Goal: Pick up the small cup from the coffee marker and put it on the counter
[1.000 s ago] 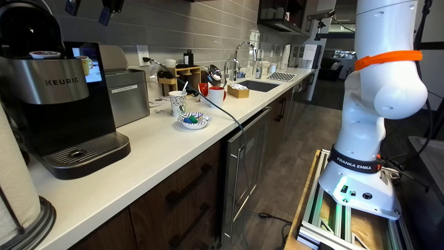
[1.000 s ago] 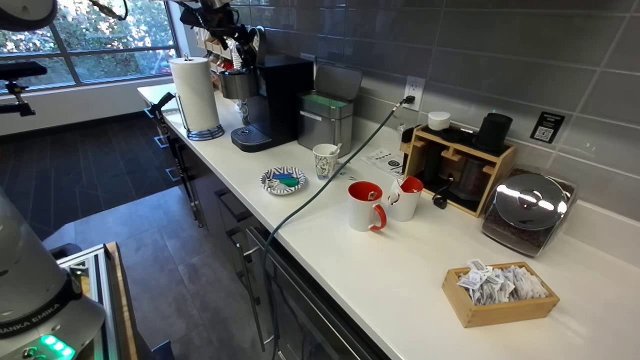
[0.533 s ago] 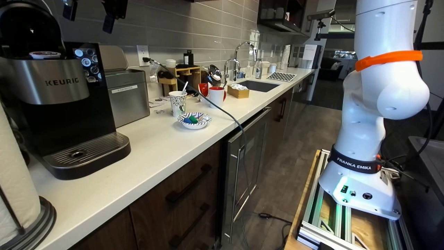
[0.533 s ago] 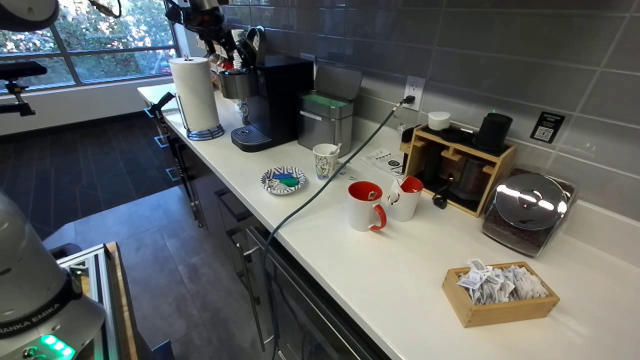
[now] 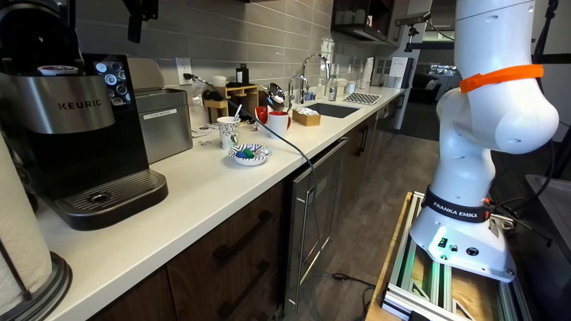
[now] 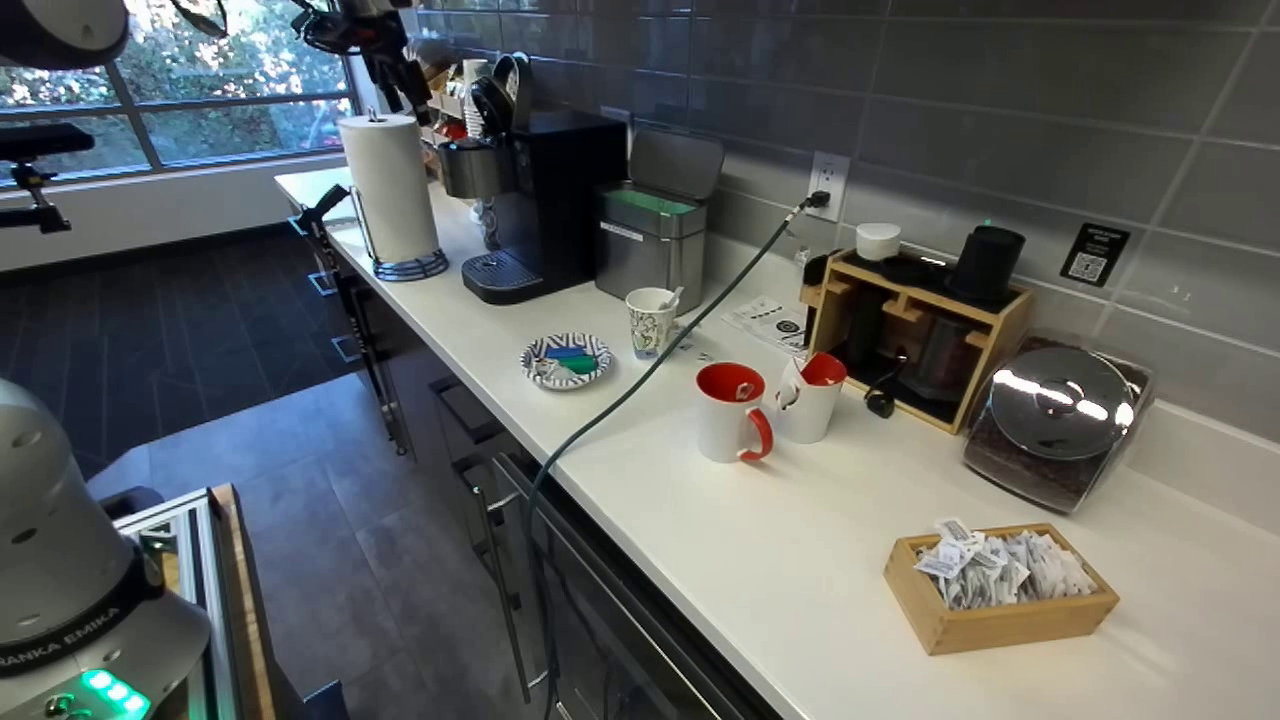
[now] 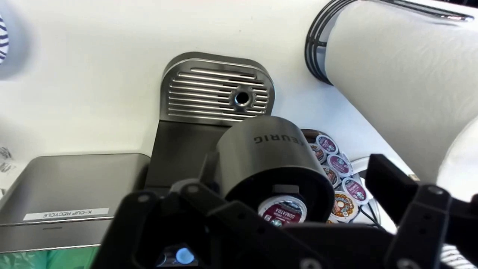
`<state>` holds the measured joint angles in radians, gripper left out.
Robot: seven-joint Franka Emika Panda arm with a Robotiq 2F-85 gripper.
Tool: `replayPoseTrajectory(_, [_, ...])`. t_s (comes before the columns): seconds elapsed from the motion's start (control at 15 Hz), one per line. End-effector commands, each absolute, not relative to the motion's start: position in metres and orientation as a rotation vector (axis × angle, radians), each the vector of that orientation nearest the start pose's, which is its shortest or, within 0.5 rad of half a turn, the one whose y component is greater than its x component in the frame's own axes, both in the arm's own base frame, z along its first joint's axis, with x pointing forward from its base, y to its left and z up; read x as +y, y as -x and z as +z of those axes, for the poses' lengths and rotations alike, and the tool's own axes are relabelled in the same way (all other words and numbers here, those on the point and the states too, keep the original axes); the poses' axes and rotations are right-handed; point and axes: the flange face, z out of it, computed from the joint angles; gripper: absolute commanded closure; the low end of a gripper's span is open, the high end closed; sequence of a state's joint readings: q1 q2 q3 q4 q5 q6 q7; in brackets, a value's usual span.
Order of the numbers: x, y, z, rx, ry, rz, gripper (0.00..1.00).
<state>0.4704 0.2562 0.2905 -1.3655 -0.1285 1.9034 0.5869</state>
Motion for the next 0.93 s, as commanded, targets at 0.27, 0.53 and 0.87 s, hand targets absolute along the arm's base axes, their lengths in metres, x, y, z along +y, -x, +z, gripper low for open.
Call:
replayPoseTrajectory(0.27, [0.413, -0.536, 0.601, -0.239, 3.054, -0.319, 0.0])
replayPoseTrajectory(0.53, [0.41, -0.555, 0.598, -0.32, 3.1, -0.29, 0.0])
replayPoseTrajectory(0.87, [0.427, -0.565, 0.608, -0.489, 3.102, -0.407, 0.0])
